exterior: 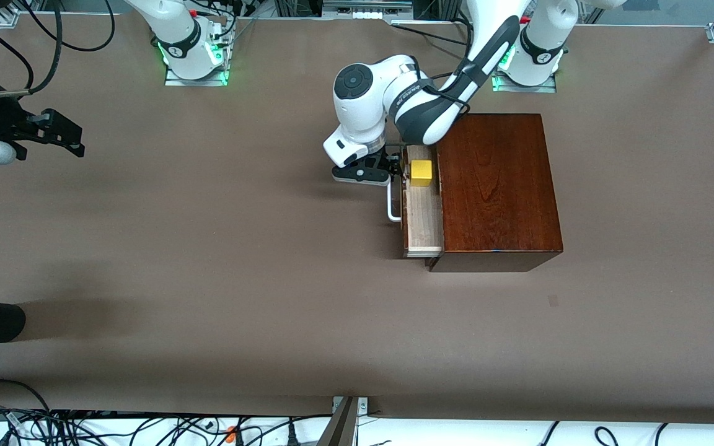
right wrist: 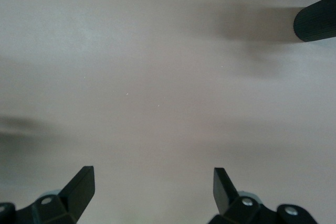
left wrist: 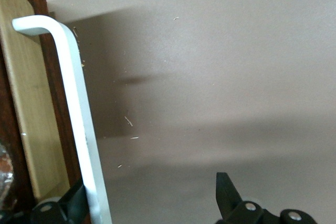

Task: Open drawer, take yellow block, close drawer
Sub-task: 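Pull the drawer open by its handle with the left gripper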

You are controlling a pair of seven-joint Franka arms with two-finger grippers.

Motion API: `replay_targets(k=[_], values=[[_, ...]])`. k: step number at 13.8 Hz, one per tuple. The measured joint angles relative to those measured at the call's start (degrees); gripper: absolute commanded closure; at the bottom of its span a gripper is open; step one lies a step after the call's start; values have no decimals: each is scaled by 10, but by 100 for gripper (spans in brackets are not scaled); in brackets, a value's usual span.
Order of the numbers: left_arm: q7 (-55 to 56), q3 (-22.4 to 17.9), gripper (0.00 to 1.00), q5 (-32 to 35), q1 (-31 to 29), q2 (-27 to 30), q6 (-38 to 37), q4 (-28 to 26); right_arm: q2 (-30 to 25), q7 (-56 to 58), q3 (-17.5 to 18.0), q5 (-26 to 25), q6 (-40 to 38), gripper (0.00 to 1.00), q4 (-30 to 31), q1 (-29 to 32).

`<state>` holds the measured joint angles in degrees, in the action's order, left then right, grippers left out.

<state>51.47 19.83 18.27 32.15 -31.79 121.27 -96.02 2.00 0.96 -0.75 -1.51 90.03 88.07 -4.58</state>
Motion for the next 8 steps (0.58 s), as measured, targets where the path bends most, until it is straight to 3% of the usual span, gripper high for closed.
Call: replay_targets(k=[8], values=[[21, 1, 0, 0, 23, -26, 4, 41, 0, 0, 0, 0, 0, 0, 0, 0]])
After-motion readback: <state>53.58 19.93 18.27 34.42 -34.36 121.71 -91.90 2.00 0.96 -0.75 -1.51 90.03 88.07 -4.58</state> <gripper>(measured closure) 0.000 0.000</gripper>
